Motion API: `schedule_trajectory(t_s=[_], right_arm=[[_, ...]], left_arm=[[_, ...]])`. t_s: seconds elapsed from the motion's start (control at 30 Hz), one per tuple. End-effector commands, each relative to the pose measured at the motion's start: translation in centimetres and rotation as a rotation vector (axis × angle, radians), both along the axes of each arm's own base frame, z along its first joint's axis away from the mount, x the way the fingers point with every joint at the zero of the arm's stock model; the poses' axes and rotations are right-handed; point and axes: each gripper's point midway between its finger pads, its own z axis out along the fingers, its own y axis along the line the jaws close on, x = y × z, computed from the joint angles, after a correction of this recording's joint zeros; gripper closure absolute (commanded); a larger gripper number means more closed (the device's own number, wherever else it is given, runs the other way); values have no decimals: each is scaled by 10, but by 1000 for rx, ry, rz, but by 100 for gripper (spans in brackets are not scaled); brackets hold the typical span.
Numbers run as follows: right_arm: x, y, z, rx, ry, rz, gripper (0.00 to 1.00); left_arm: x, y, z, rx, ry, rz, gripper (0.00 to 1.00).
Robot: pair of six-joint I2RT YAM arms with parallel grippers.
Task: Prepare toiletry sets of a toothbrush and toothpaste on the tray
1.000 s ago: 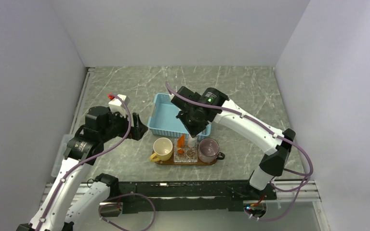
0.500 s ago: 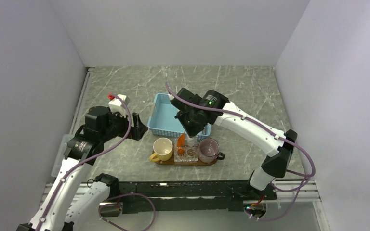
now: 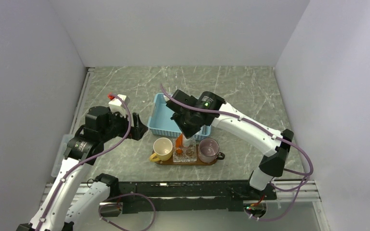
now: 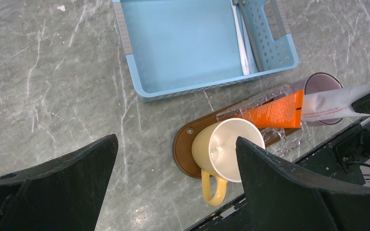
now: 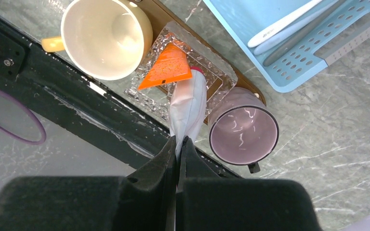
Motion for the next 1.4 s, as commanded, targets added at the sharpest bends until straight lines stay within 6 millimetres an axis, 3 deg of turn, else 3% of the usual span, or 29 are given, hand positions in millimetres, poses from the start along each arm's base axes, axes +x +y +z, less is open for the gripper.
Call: schedule_trajectory(t_s=[0.0, 0.2, 1.37], right_arm=[[6, 2, 12, 22, -42, -26, 100], [5, -7, -4, -19, -31, -45, 100], [6, -1, -42, 33, 24, -61, 100]], left_arm=[[4, 0, 5, 0, -39, -1, 1], [3, -1, 5, 0, -40, -3, 1], [4, -1, 2, 3, -28, -3, 1]])
